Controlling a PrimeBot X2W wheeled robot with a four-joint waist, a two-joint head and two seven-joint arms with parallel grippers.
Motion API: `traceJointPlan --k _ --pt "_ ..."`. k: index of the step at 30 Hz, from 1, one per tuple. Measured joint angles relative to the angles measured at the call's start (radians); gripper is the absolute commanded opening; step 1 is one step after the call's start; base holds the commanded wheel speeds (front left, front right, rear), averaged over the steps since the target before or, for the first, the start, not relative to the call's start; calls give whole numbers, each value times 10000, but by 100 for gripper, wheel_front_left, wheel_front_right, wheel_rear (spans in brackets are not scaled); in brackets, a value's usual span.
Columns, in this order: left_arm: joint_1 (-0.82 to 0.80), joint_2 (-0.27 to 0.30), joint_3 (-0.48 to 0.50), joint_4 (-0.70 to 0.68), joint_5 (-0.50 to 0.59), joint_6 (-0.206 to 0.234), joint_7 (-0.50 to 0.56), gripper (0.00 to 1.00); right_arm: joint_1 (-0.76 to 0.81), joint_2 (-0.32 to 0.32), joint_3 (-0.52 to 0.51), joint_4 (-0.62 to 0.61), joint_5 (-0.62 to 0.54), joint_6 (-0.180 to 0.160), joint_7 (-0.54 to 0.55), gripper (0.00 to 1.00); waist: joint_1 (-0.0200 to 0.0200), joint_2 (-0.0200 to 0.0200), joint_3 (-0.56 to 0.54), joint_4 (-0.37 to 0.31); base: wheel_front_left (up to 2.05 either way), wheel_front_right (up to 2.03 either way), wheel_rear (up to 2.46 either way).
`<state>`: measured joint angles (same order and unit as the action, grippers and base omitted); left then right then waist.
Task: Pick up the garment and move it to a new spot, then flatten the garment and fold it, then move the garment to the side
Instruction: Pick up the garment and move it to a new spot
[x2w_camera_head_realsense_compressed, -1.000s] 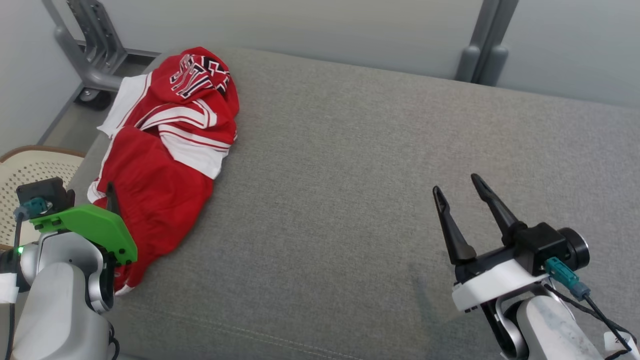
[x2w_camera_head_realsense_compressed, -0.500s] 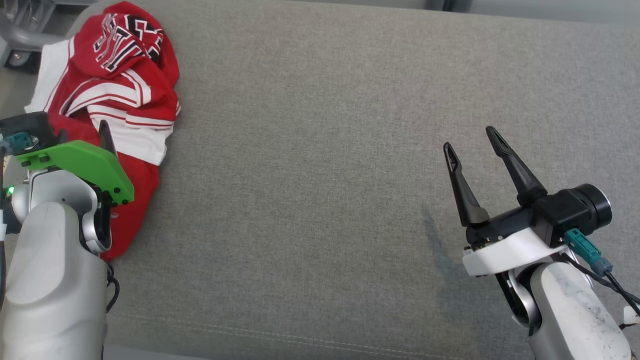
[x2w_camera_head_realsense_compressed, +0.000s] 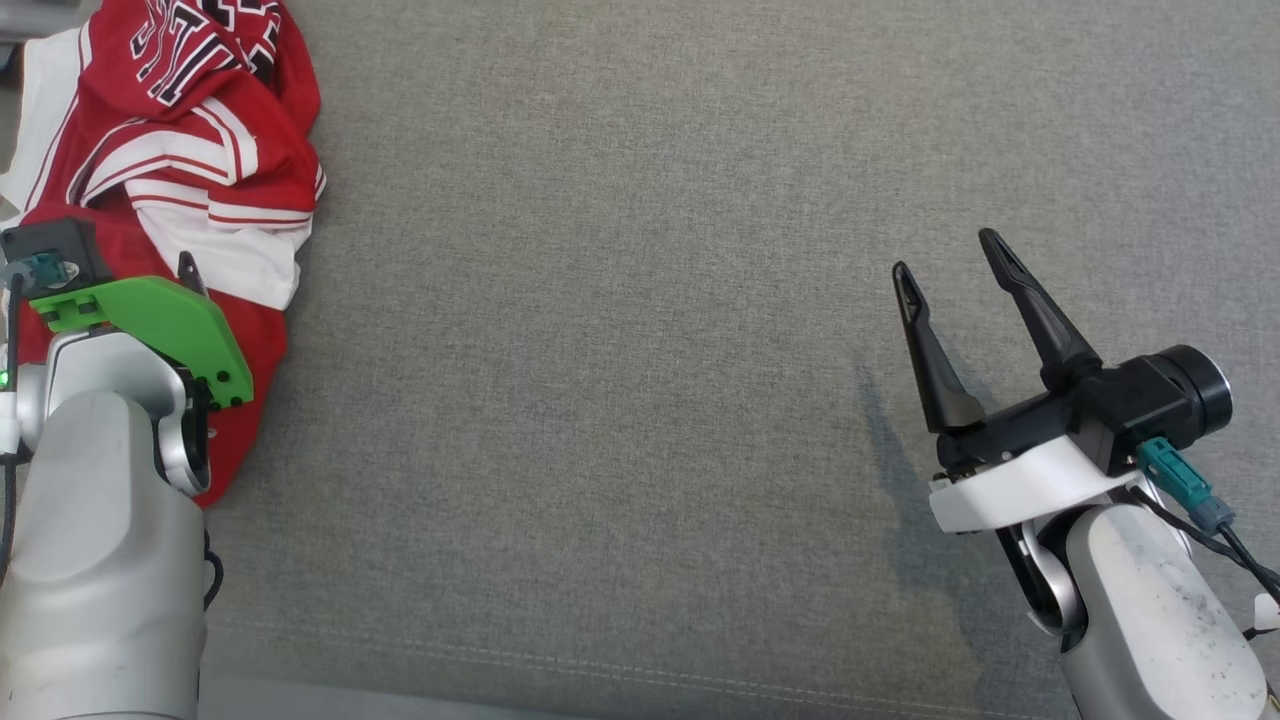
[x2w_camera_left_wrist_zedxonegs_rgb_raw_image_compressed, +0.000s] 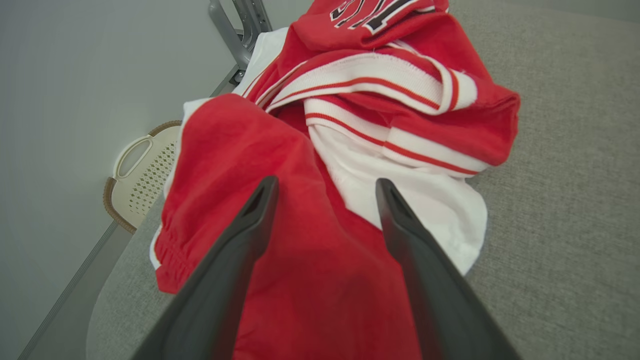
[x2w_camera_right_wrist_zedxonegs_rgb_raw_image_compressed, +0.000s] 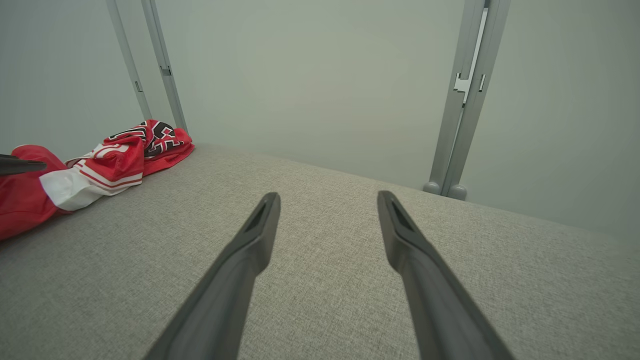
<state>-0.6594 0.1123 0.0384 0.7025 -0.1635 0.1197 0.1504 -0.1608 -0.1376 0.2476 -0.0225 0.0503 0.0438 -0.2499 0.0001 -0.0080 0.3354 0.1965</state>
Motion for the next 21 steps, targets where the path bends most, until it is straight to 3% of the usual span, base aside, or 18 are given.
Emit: traceJointPlan --k 14,15,17,21 --pt "-423 -44 1018 1012 988 12 249 97 -224 -15 163 0 0 86 0 100 -1 0 370 -170 0 0 0" --pt "-439 -71 1066 1032 1062 12 245 49 -233 -23 159 0 0 86 0 100 -1 0 395 -183 0 0 0" --pt "-547 -144 1129 1145 1198 12 230 0 -258 -46 134 13 0 86 -2 100 -1 0 435 -200 0 0 0" --pt "-710 -339 1225 1256 1363 12 119 0 -298 -63 130 46 0 86 -2 100 -1 0 466 -204 0 0 0"
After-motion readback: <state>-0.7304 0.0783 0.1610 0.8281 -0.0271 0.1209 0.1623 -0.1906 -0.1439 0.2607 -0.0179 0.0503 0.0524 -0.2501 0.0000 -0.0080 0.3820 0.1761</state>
